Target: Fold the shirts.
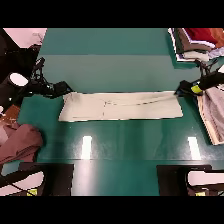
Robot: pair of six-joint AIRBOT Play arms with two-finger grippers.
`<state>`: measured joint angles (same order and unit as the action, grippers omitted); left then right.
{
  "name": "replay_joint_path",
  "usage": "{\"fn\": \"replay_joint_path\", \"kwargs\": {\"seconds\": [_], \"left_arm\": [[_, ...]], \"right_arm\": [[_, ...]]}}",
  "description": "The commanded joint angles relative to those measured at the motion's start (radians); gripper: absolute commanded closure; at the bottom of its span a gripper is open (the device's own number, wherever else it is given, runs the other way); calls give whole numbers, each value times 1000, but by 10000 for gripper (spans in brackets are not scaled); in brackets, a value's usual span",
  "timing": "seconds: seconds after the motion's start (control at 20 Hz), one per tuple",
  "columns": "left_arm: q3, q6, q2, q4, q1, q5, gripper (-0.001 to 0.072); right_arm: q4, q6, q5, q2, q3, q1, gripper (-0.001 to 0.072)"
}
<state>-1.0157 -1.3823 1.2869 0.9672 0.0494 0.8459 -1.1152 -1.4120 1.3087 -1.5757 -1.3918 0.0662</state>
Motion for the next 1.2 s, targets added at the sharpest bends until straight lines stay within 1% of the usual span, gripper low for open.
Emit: {"fn": "replay_joint_path", "kwargs": {"seconds": [0.0,0.05,0.15,0.2,0.3,0.35,0.4,0.45,0.6,0.8,0.85,0.9,1.0,1.05,1.1,1.15], "left_arm": [[-37,-5,16,-5,0,-8,90],[-61,-5,16,-5,0,42,91],[-95,-4,16,-5,0,143,92],[-100,-4,17,-6,0,180,110],[-100,3,17,-6,0,223,535],[-100,3,17,-7,0,231,664],[-100,3,17,-8,0,233,679],[-100,2,17,-9,0,233,679],[-100,2,17,-10,0,233,679],[-100,2,17,-10,0,225,679],[-100,2,17,-10,0,220,680],[-100,2,18,-11,0,216,679],[-100,2,18,-14,-5,217,680],[-100,1,18,-14,-20,213,680],[-100,-2,18,-14,-48,198,680],[-100,-5,18,-14,-85,166,680]], "right_arm": [[180,50,18,-98,-108,31,216],[204,87,52,-99,-116,47,216],[199,117,122,-83,-99,88,216],[199,140,138,-66,-67,115,216],[199,168,139,-35,14,173,216],[200,173,137,-31,53,204,211],[200,177,140,-35,83,231,144],[201,177,142,-45,109,257,57],[208,198,142,-97,156,298,57],[208,234,154,-148,153,257,65],[208,243,143,-150,152,240,95],[207,245,130,-150,152,223,155],[208,260,116,-150,152,191,164],[208,277,111,-150,152,177,251],[208,290,103,-150,152,162,419],[208,304,101,-149,152,151,523]]}}
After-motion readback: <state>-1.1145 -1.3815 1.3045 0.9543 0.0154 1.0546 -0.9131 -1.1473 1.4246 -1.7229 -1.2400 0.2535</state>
